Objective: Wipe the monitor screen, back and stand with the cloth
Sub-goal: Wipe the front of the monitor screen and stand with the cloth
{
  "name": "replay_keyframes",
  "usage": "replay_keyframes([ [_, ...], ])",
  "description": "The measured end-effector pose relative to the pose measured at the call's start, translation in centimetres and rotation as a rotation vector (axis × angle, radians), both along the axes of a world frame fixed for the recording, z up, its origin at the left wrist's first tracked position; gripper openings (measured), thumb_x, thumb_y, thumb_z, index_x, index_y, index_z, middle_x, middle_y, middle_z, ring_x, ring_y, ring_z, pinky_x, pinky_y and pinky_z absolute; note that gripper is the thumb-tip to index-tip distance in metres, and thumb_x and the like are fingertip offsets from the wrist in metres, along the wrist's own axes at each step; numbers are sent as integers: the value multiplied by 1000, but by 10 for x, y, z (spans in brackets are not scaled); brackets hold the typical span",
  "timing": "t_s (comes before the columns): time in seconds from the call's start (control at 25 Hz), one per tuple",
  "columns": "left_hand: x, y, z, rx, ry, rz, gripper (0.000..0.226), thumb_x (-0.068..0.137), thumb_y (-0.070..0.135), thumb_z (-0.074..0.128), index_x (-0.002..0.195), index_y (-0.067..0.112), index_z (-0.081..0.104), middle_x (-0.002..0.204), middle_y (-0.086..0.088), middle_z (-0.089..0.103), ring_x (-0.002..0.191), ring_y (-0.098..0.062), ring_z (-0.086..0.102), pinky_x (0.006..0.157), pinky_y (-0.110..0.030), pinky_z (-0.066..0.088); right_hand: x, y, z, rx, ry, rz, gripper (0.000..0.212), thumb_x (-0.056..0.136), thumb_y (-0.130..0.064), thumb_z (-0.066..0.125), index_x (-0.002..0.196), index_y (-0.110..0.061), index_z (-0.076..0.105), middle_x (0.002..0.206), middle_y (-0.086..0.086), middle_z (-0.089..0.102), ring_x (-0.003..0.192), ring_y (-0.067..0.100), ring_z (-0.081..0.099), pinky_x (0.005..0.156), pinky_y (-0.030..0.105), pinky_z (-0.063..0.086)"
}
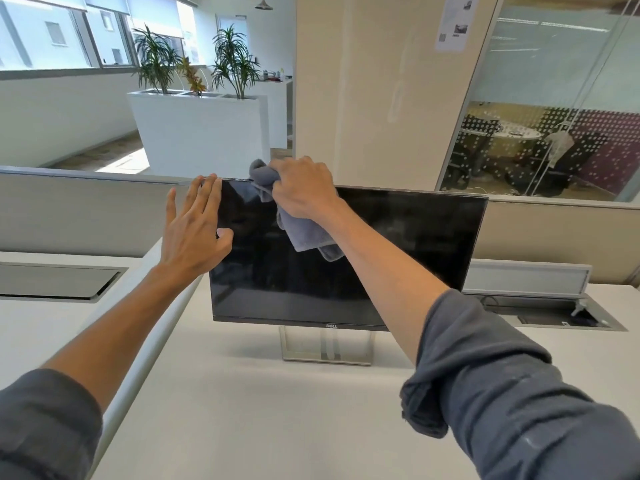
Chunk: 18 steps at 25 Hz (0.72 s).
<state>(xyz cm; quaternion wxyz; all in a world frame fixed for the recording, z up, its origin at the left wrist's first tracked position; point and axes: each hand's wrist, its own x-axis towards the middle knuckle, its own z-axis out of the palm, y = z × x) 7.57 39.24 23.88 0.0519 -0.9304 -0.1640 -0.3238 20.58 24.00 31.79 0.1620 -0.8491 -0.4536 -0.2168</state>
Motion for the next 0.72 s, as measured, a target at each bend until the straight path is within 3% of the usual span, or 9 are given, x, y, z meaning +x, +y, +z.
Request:
replay_keyframes([
  [0.36,18,-25,8,-27,14,32,78,81,29,52,149,6,21,157,-14,22,148,-29,9,116,-55,2,57,-142,-12,62,-10,-196,19,88,-21,40,100,-20,56,101,2,62,96,27,56,83,44,44],
  [0.56,36,-51,13,74,70,-98,75,85,36,45,151,11,20,160,-7,16,149,-23,6,118,-55,-1,74,-198,-15,75,-9,-277,27,93,-19,41,116,-17,55,114,6,60,106,31,52,85,43,41],
  [0.64,42,-63,13,107,86,-143,74,87,41,36,153,13,17,161,-4,12,149,-20,4,118,-54,-2,76,-213,-14,163,13,-279,28,94,-17,41,119,-18,53,115,7,60,106,32,54,82,43,42],
  [0.72,48,-71,14,122,92,-163,73,89,45,31,153,14,15,161,-3,10,149,-18,4,119,-53,-2,77,-231,-14,390,50,-301,29,96,-16,40,122,-18,52,116,10,61,104,34,56,81,42,44],
])
